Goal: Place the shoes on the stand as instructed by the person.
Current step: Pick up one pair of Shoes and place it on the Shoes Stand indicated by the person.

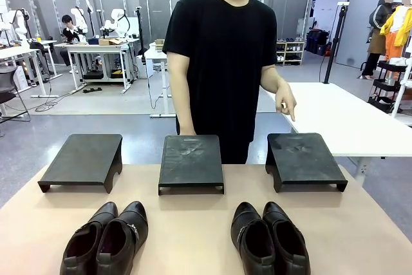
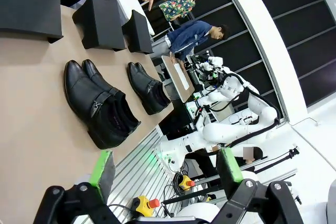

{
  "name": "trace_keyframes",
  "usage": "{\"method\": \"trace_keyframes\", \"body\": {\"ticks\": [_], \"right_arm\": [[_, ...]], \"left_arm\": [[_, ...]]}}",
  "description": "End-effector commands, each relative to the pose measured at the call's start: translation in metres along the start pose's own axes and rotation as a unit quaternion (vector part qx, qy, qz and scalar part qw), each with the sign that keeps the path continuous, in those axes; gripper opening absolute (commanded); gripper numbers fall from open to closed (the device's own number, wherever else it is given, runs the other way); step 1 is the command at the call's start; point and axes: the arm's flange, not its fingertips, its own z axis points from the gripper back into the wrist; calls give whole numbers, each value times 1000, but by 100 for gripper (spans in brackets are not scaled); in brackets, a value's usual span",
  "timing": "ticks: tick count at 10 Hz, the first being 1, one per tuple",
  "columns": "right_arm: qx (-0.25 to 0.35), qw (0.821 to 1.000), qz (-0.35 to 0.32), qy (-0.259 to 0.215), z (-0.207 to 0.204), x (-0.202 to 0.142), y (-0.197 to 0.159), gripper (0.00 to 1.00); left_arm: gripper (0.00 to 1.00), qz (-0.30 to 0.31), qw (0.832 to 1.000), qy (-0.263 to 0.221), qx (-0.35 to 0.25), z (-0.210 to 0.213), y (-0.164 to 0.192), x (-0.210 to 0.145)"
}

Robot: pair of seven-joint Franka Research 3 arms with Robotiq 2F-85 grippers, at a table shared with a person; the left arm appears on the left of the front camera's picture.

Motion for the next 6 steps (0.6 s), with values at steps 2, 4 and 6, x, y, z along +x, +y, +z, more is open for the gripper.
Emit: {"method": "trace_keyframes", "body": {"ticks": [2, 4, 6], "right_arm": [[4, 1000, 1, -3, 0, -1, 1, 100], [4, 1000, 1, -3, 0, -1, 1, 100], [4, 1000, 1, -3, 0, -1, 1, 100]], "left_arm": [[100, -1, 1000, -1, 0, 1, -1, 0], [100, -1, 1000, -1, 0, 1, -1, 0], [100, -1, 1000, -1, 0, 1, -1, 0]]}}
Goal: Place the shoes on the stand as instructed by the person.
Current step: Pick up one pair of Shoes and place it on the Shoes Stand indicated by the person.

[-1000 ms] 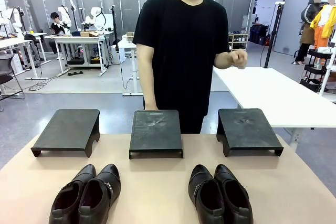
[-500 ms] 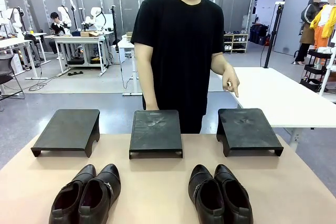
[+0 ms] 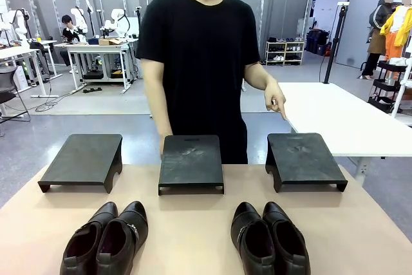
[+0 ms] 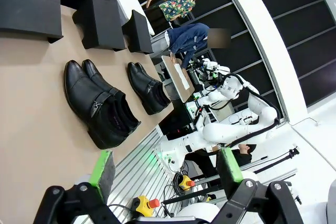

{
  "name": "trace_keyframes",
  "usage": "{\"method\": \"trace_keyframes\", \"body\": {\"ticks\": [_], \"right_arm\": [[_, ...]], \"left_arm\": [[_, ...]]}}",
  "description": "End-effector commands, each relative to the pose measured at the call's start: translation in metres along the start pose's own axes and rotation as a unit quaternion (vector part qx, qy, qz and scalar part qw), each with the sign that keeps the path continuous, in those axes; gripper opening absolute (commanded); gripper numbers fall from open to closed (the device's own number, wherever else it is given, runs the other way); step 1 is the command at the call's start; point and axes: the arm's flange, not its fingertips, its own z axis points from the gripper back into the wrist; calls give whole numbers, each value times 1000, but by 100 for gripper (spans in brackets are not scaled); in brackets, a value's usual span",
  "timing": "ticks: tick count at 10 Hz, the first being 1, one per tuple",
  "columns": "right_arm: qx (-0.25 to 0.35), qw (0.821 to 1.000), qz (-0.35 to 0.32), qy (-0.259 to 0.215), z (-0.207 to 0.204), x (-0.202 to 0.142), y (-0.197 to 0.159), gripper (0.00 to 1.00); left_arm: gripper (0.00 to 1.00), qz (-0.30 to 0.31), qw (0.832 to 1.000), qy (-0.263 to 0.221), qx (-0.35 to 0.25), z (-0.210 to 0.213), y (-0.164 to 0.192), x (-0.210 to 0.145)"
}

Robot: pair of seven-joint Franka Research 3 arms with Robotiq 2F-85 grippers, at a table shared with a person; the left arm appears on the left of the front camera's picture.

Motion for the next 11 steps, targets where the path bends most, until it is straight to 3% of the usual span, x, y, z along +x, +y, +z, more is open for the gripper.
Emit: {"method": "trace_keyframes", "body": {"ticks": [1, 8, 11], "right_arm": [[4, 1000, 1, -3, 0, -1, 1, 100], [0, 1000, 0, 0, 0, 0, 0, 100], [-64, 995, -35, 72, -31, 9, 40, 100]], "left_arm": [[100, -1, 1000, -1, 0, 1, -1, 0], [100, -1, 1000, -1, 0, 1, -1, 0], [100, -1, 1000, -1, 0, 1, -1, 0]]}}
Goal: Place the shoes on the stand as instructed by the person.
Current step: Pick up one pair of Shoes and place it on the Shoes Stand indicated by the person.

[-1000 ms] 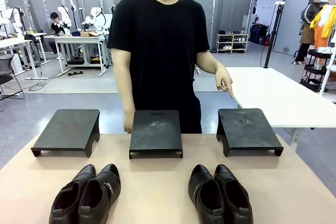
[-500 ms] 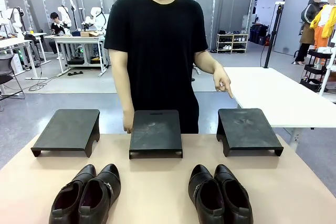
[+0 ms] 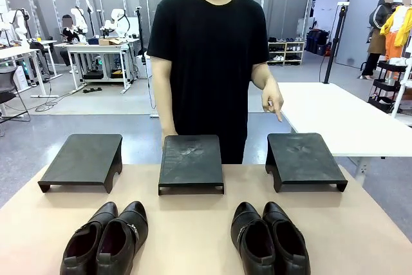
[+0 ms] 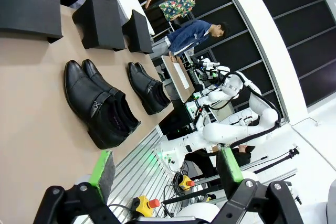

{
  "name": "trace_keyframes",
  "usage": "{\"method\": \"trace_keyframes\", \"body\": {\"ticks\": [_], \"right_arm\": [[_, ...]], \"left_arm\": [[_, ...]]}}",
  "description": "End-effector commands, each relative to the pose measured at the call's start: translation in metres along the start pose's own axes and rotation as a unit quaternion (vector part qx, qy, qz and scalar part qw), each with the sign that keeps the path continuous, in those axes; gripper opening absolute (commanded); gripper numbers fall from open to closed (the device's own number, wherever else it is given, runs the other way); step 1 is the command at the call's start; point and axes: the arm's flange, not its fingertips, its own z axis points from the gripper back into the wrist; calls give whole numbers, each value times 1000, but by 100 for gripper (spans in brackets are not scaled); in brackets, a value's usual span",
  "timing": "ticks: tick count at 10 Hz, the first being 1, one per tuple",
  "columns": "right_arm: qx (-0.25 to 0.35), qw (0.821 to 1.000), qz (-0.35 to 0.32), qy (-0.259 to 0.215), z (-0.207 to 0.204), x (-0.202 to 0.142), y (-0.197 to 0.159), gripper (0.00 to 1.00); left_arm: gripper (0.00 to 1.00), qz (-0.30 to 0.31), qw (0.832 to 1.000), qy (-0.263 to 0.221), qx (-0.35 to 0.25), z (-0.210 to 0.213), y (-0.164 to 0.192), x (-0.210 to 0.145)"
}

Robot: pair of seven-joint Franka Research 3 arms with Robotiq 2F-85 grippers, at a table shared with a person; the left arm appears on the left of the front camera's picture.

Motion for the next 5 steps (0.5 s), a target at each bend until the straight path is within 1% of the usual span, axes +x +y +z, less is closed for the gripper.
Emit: {"method": "trace_keyframes", "body": {"ticks": [1, 3, 5], "right_arm": [[-61, 996, -24, 57, -28, 7, 41, 100], [-103, 987, -35, 118, -79, 19, 74, 100], [-168, 969, -30, 178, -144, 21, 100, 100]], "left_arm": [[100, -1, 1000, -1, 0, 1, -1, 0], [100, -1, 1000, -1, 0, 1, -1, 0], [100, -1, 1000, -1, 0, 1, -1, 0]]}}
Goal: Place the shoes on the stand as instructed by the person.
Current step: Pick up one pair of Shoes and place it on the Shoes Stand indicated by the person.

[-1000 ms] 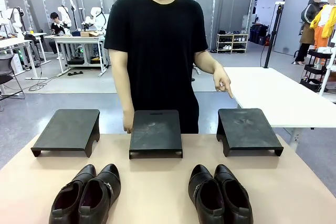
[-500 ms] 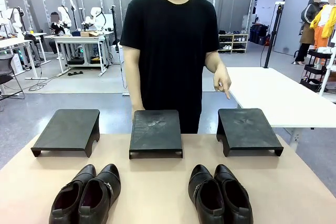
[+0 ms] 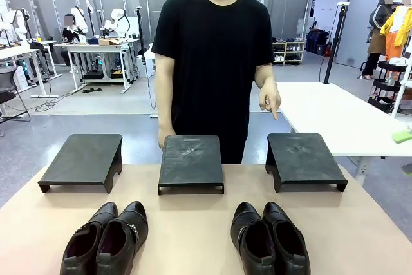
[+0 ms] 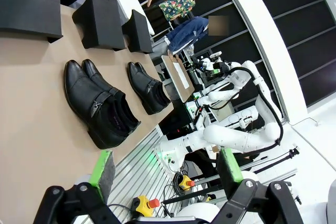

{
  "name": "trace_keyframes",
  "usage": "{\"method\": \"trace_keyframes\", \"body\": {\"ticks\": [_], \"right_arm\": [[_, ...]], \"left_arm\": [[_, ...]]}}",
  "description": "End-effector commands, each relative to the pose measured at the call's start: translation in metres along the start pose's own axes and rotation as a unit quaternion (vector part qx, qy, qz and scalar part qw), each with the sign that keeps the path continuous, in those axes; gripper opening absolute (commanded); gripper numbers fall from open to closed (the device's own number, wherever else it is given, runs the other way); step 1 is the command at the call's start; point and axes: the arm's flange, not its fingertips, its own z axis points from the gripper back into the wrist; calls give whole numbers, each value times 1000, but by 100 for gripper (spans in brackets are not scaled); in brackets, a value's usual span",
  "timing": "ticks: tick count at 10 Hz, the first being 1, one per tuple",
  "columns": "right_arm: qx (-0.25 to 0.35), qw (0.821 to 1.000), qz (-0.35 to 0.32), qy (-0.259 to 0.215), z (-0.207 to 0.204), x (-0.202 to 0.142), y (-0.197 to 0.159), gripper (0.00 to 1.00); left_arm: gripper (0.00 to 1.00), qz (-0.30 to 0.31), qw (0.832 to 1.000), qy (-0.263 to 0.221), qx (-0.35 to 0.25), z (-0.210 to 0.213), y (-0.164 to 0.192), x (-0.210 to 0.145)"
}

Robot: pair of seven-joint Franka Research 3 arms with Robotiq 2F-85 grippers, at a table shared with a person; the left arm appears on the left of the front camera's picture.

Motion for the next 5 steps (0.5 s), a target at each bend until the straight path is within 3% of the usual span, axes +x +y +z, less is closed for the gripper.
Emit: {"method": "trace_keyframes", "body": {"ticks": [1, 3, 5], "right_arm": [[-69, 996, -1, 57, -49, 10, 25, 100], [-144, 985, 3, 98, -113, 15, 48, 100], [-215, 971, -23, 105, -164, 11, 54, 100]], "left_arm": [[100, -1, 1000, -1, 0, 1, -1, 0], [100, -1, 1000, -1, 0, 1, -1, 0], [100, -1, 1000, -1, 0, 1, -1, 0]]}}
